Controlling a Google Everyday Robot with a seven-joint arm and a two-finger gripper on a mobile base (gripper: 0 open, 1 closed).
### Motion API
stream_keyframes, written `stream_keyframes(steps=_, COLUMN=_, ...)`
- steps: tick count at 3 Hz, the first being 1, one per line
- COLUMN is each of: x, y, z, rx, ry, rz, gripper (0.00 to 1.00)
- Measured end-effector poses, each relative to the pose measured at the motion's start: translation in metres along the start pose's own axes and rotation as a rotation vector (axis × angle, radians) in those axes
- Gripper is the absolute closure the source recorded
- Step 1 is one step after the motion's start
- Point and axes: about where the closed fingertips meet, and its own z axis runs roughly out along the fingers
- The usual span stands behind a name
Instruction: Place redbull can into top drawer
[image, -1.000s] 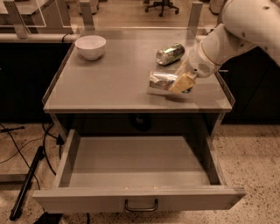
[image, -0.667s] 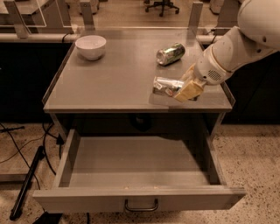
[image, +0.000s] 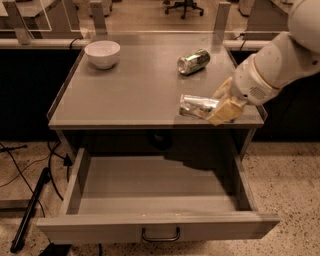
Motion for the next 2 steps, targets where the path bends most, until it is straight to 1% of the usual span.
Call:
stream_keyframes(steps=1, x=0.008, y=0.033, z=-0.011, rx=-0.025, ry=-0.017, rz=-0.004, gripper=1.00)
stream_keyframes(steps=2, x=0.016, y=0.063, z=0.003, rx=-0.068, ry=-0.066, rz=-0.012, gripper=1.00)
